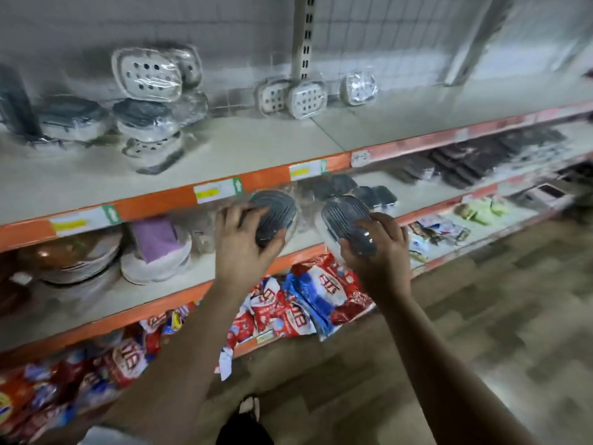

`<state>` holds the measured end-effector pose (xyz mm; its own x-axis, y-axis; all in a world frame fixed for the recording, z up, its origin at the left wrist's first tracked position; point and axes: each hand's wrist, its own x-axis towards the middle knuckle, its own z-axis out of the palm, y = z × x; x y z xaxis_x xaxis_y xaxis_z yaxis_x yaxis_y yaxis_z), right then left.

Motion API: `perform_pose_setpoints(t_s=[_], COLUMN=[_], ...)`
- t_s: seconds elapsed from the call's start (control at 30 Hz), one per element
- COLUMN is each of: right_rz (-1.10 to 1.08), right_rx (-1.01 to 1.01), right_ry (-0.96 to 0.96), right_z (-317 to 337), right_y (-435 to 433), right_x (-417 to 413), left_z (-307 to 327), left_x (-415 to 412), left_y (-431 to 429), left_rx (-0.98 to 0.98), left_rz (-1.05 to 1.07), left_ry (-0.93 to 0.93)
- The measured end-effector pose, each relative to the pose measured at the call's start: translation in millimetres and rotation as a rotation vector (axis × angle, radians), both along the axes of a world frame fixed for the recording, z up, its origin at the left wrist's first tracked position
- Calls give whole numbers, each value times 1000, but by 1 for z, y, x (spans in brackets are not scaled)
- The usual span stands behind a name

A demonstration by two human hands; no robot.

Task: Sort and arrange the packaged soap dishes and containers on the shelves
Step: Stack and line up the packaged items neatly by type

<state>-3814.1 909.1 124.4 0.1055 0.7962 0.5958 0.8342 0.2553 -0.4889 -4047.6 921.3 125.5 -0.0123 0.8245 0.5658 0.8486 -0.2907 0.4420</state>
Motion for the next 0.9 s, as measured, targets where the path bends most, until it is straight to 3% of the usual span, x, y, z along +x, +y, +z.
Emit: perform_pose_setpoints(t_s=[0.43,0.9], right_rz=[-256,-166], right_rx=[-136,-324], right_ry=[46,-11], right_z=[-52,-99], right_y=[18,134], right_x=[201,338], left_z=[-56,-101], left_x=[199,318], left_y=[85,200], left_rx=[-125,-218], left_rz=[-317,-216], left_ry=[10,29])
